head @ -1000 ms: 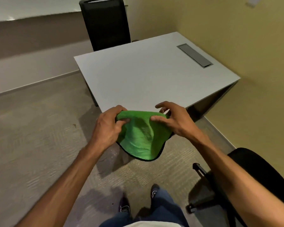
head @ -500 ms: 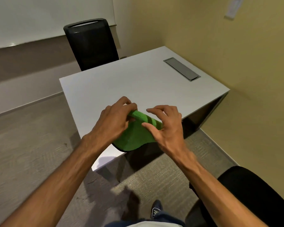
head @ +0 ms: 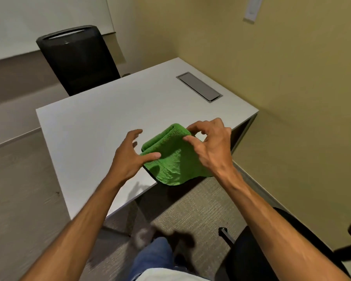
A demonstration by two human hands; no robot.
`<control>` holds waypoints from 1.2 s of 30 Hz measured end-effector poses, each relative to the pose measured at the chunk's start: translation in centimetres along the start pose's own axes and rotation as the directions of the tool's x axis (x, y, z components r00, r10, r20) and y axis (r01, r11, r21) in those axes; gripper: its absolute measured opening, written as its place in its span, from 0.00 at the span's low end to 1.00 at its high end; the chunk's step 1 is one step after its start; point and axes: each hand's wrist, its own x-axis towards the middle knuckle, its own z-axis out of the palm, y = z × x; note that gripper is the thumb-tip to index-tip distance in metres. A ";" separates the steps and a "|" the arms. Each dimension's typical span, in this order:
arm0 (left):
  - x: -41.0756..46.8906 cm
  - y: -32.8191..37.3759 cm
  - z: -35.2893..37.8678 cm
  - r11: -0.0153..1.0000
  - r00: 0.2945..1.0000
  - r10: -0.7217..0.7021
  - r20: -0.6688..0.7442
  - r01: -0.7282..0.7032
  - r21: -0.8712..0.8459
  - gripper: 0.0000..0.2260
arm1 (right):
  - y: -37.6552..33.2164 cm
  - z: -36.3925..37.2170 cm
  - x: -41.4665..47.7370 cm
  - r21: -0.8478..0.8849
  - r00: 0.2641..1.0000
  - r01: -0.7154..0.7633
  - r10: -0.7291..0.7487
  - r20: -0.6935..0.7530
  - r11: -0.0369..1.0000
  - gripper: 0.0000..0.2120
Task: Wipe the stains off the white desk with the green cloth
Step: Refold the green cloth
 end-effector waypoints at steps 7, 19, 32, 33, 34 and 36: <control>7.7 -0.5 5.3 0.994 0.987 -0.010 0.163 0.028 -0.105 0.24 | 4.6 -3.0 5.4 0.074 0.982 -0.186 0.188 -0.015 0.980 0.11; 25.6 4.6 12.5 0.986 0.985 0.126 0.121 -0.111 -0.124 0.07 | 17.2 -3.0 18.9 0.175 0.884 -0.435 0.456 -0.106 0.883 0.05; 38.9 9.0 22.0 0.943 0.960 -0.102 0.260 0.177 -0.283 0.12 | 30.3 -3.1 29.0 0.160 0.746 -0.653 0.665 -0.033 0.740 0.05; 39.6 9.0 22.8 0.934 0.955 -0.125 0.269 0.205 -0.294 0.12 | 31.5 -3.0 29.8 0.138 0.741 -0.663 0.671 -0.024 0.736 0.05; 40.2 9.0 23.7 0.923 0.948 -0.146 0.281 0.233 -0.305 0.11 | 32.7 -2.9 30.7 0.117 0.737 -0.670 0.676 -0.017 0.733 0.06; 41.7 8.8 25.6 0.898 0.932 -0.195 0.306 0.295 -0.326 0.08 | 35.4 -2.8 32.6 0.087 0.733 -0.678 0.680 0.007 0.730 0.06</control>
